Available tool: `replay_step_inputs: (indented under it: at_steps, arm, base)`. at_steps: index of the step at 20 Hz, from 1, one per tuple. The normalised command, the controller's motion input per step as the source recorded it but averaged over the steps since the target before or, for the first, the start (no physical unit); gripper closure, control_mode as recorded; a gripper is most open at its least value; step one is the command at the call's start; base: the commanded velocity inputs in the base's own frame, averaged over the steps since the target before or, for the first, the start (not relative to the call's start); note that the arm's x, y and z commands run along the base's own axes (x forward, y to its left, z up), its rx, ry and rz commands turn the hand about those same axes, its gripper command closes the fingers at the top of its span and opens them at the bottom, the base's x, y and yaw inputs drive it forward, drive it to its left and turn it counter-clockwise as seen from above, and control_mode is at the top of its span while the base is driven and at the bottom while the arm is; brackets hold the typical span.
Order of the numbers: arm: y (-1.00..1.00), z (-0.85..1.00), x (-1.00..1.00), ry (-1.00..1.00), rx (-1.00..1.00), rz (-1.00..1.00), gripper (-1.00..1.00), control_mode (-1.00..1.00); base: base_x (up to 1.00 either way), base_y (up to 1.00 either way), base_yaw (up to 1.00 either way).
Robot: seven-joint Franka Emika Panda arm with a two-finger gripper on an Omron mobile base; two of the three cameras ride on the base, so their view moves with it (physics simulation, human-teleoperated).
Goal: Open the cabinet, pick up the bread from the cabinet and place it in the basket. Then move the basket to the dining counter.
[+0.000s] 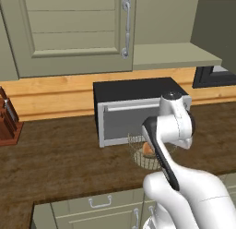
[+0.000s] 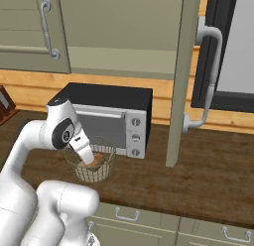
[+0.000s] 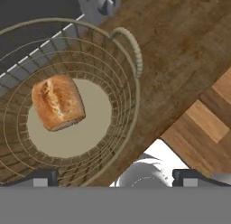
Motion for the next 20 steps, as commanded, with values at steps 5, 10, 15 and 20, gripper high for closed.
replay_step_inputs:
  at_steps: [5, 10, 15, 20]
  arm:
    - [-0.35, -0.03, -0.19, 0.01, 0.14, -0.14, -1.00, -1.00]
    - [-0.30, 0.00, 0.00, 0.00, 0.15, -0.05, -1.00, -1.00]
    - [0.00, -0.20, 0.38, 0.04, 0.02, 0.00, -1.00, -1.00]
    - [0.00, -0.30, 0.41, 0.06, 0.00, 0.00, -1.00, -1.00]
  base:
    - [0.00, 0.00, 0.00]
    - [0.00, 0.00, 0.00]
    - [0.00, 0.00, 0.00]
    - [0.00, 0.00, 0.00]
